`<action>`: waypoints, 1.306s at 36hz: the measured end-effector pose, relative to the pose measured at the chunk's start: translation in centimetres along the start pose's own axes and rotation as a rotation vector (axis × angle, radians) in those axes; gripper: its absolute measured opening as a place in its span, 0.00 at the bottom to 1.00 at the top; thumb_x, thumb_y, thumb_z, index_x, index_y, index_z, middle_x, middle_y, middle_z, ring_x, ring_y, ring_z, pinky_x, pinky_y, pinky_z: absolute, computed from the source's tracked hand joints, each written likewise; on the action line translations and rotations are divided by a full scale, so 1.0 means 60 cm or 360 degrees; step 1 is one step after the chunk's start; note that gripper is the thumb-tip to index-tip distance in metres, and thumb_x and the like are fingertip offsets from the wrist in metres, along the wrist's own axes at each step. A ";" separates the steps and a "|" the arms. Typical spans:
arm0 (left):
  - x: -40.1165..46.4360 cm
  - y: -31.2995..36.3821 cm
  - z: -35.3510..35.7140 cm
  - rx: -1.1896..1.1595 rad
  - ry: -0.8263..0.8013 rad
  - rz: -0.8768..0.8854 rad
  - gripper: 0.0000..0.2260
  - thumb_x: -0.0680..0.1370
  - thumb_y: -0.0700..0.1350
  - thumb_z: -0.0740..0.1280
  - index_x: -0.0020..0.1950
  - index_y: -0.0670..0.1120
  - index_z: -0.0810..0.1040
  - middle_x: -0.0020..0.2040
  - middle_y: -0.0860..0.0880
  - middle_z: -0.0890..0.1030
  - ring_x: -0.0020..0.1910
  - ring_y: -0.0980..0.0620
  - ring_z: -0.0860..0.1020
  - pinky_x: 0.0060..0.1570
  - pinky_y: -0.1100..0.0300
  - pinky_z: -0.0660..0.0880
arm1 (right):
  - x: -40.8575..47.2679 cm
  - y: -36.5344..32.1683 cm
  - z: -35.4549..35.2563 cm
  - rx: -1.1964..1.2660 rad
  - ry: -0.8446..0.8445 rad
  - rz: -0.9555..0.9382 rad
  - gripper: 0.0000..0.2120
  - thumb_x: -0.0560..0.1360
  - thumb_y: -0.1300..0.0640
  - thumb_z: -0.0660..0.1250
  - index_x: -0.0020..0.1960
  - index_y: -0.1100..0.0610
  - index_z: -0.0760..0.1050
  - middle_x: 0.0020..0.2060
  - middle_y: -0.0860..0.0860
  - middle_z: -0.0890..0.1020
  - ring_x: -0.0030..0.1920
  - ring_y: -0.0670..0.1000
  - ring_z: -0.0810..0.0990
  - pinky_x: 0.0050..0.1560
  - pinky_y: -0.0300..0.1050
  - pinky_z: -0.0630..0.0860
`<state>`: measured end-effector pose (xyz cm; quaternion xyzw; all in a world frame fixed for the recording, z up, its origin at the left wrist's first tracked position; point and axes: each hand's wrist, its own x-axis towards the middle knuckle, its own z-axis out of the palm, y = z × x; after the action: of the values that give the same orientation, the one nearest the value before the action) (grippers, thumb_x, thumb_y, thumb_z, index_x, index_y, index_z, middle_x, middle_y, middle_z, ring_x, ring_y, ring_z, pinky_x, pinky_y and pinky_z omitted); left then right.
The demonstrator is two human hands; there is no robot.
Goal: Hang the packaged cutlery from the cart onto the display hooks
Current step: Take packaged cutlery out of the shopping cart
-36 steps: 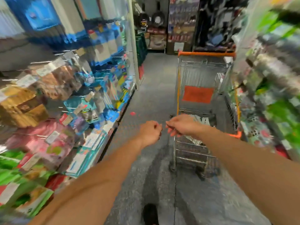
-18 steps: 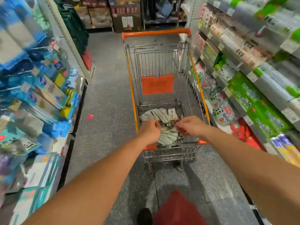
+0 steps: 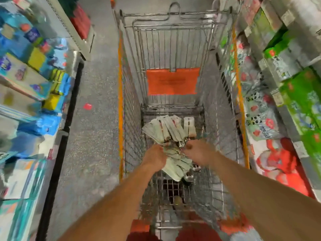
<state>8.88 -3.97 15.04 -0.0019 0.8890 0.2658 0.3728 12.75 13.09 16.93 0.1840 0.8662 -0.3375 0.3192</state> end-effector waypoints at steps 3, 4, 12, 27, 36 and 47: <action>0.054 0.010 0.007 -0.0047 0.0069 -0.0107 0.11 0.81 0.39 0.58 0.57 0.43 0.79 0.54 0.43 0.82 0.52 0.43 0.80 0.52 0.52 0.78 | 0.068 0.004 0.003 0.0038 -0.0064 0.0069 0.16 0.81 0.49 0.62 0.54 0.63 0.78 0.44 0.58 0.84 0.32 0.50 0.76 0.34 0.42 0.74; 0.073 0.009 0.011 -0.0074 0.0099 -0.0122 0.12 0.80 0.39 0.58 0.58 0.43 0.79 0.55 0.42 0.82 0.54 0.42 0.80 0.54 0.51 0.78 | 0.089 0.006 0.007 0.0040 -0.0102 0.0084 0.16 0.81 0.48 0.61 0.54 0.61 0.77 0.44 0.56 0.83 0.33 0.50 0.77 0.37 0.44 0.77; 0.229 -0.039 0.076 -0.0534 0.0256 -0.0292 0.15 0.81 0.38 0.59 0.68 0.44 0.71 0.60 0.45 0.78 0.52 0.49 0.79 0.50 0.55 0.79 | 0.262 0.003 0.077 0.0209 -0.0049 0.0040 0.20 0.80 0.55 0.64 0.71 0.53 0.70 0.65 0.51 0.77 0.50 0.50 0.79 0.51 0.43 0.76; 0.359 -0.061 0.143 -0.0630 0.0772 -0.0296 0.16 0.84 0.52 0.53 0.50 0.48 0.79 0.43 0.53 0.76 0.44 0.51 0.76 0.49 0.52 0.76 | 0.406 0.012 0.166 -0.0551 0.0355 -0.0115 0.27 0.75 0.52 0.66 0.72 0.55 0.62 0.66 0.56 0.68 0.65 0.57 0.70 0.61 0.52 0.70; 0.352 -0.058 0.152 -0.0812 0.0888 -0.0332 0.13 0.85 0.50 0.53 0.47 0.48 0.74 0.43 0.52 0.74 0.44 0.52 0.73 0.46 0.54 0.72 | 0.428 0.017 0.155 -0.0498 0.0398 -0.0012 0.40 0.73 0.36 0.67 0.73 0.58 0.58 0.66 0.57 0.70 0.65 0.57 0.71 0.60 0.51 0.73; 0.349 -0.069 0.157 -0.0720 0.0828 -0.0286 0.11 0.85 0.49 0.53 0.53 0.47 0.73 0.48 0.51 0.74 0.46 0.54 0.72 0.43 0.62 0.68 | 0.435 0.004 0.156 -0.0481 0.0342 0.0147 0.48 0.68 0.26 0.64 0.73 0.59 0.58 0.66 0.57 0.69 0.65 0.58 0.69 0.60 0.54 0.72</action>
<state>0.84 1.02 -6.31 -0.2304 0.8691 0.4127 0.1459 -2.13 9.38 -6.18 0.2085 0.9268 -0.1668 0.2639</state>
